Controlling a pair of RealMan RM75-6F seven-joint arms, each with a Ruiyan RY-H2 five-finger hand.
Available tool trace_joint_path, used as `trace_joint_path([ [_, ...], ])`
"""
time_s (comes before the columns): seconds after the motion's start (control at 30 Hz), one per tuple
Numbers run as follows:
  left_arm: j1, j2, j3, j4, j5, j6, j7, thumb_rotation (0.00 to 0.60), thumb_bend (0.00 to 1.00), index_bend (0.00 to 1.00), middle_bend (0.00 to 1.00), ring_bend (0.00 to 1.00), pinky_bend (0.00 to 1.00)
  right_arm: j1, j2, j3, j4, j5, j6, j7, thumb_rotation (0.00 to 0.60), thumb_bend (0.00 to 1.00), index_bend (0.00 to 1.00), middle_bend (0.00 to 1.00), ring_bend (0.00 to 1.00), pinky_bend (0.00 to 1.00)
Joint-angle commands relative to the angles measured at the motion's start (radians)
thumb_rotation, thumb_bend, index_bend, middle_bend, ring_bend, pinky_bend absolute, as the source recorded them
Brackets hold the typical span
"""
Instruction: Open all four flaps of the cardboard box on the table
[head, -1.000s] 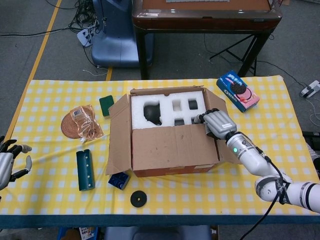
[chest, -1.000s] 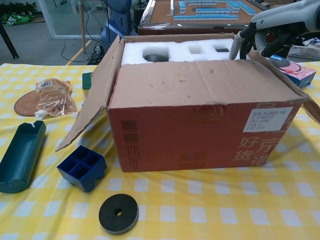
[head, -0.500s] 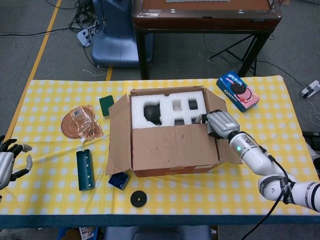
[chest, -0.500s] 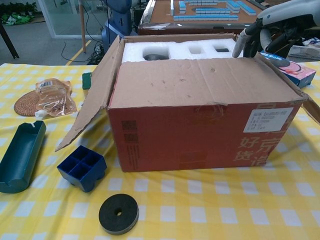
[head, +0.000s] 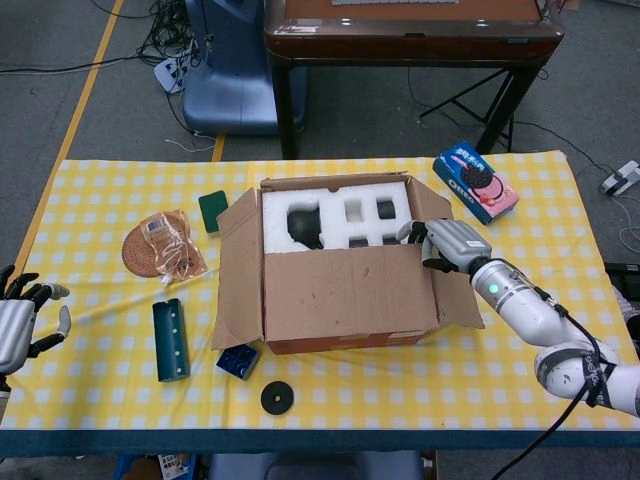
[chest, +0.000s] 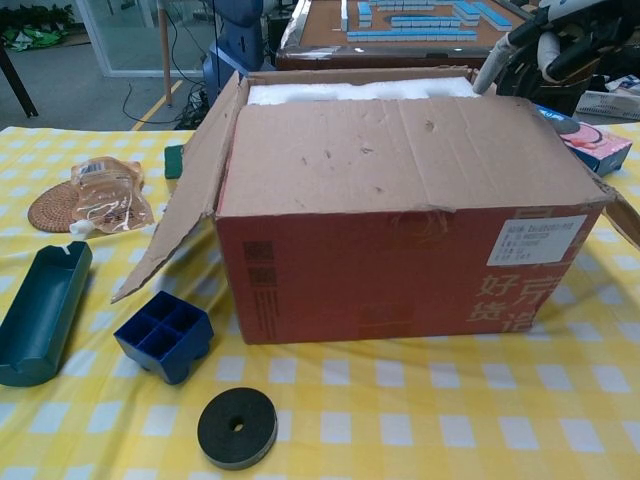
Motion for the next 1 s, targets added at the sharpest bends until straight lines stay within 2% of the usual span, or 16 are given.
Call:
trace_joint_path([
  [0.03,-0.002,-0.001,-0.001,-0.003,-0.001,-0.001,0.005,0.225,0.56,0.45,0.39,0.18,0.00,-0.043,0.027,0.055,-0.008,-0.046,-0.056,0.123,0.600,1.00,0.28,0.37,0.30,0.17],
  [0.27,-0.006,-0.005,-0.006,-0.015,-0.003,0.007,0.032,0.225,0.56,0.45,0.39,0.18,0.00,-0.139,0.049,0.168,-0.018,-0.164,-0.163,0.370,0.600,1.00,0.28,0.37,0.30,0.17],
  [0.7,-0.006,0.003,-0.007,-0.035,0.001,0.014,0.050,0.223,0.56,0.46,0.39,0.18,0.00,-0.335,0.066,0.361,-0.051,-0.430,-0.227,0.800,0.600,1.00,0.28,0.36,0.30,0.17],
  [0.87,-0.011,0.002,-0.008,-0.045,0.003,0.013,0.062,0.224,0.56,0.46,0.39,0.18,0.00,-0.398,0.073,0.404,-0.076,-0.562,-0.216,1.037,0.600,1.00,0.28,0.34,0.30,0.17],
  [0.93,-0.012,0.003,-0.009,-0.051,0.005,0.014,0.066,0.224,0.56,0.46,0.39,0.18,0.00,-0.414,0.080,0.404,-0.084,-0.625,-0.189,1.136,0.600,1.00,0.28,0.34,0.30,0.18],
  [1.0,-0.013,0.003,-0.010,-0.056,0.007,0.016,0.072,0.224,0.56,0.46,0.39,0.18,0.00,-0.423,0.097,0.383,-0.084,-0.721,-0.136,1.260,0.600,1.00,0.28,0.34,0.30,0.18],
])
